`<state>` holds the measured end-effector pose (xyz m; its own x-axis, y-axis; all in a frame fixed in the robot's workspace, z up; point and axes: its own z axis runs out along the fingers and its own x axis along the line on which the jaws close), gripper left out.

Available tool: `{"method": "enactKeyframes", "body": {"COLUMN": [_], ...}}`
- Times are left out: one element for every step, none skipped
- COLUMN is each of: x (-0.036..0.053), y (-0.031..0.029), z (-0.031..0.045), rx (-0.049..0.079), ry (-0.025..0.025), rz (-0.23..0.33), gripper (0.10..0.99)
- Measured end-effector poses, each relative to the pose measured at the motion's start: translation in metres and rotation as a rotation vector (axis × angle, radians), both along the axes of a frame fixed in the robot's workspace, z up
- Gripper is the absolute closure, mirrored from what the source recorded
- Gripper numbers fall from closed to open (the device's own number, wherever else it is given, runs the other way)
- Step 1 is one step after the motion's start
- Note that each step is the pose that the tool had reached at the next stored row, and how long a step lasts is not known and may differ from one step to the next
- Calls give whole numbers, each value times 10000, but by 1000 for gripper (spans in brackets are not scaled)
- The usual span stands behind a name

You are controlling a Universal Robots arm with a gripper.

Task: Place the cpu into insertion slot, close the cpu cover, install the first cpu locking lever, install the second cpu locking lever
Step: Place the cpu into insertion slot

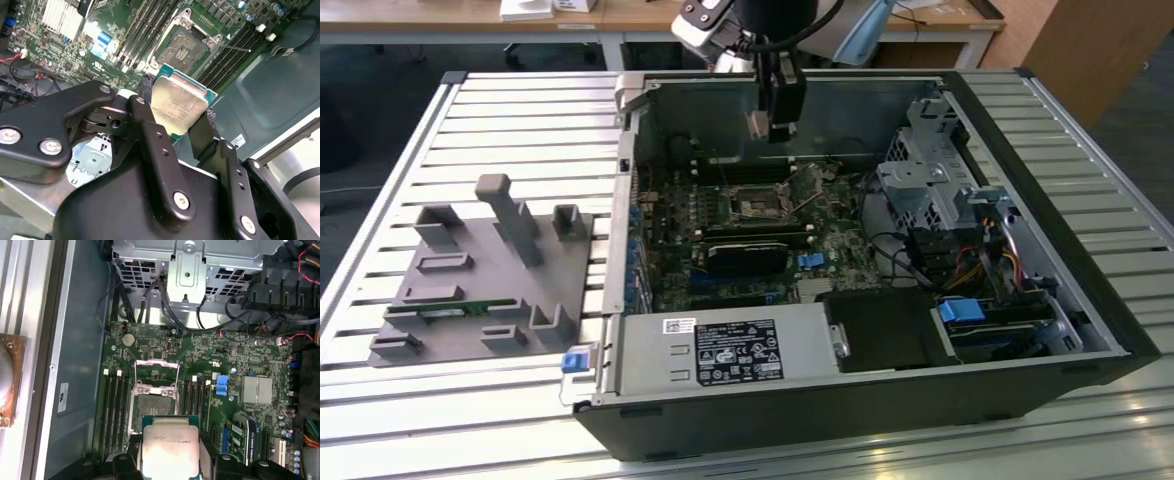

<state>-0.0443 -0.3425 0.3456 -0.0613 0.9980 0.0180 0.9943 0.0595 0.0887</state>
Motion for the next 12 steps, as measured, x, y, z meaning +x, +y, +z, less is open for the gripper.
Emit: {"method": "enactKeyframes", "body": {"x": [0, 0, 0, 0, 0, 0, 0, 0, 0, 0, 0, 0], "y": [0, 0, 0, 0, 0, 0, 0, 0, 0, 0, 0, 0], "z": [-8, -14, -21, -31, -41, -53, -66, -78, -88, -97, -104, -109], "rx": [-1, -3, -5, -5, -7, -7, -7, -8, -8, -8, -7, -8], "ry": [0, 0, 0, 1, 3, 5, 5, 5, 6, 7, 7, 8], "rz": [-15, -28, -42, -51, -58, -65, -70, -73, -74, -75, -74, -74], "gripper": [545, 545, 545, 545, 545, 545, 545, 545, 545, 545, 545, 545]}}
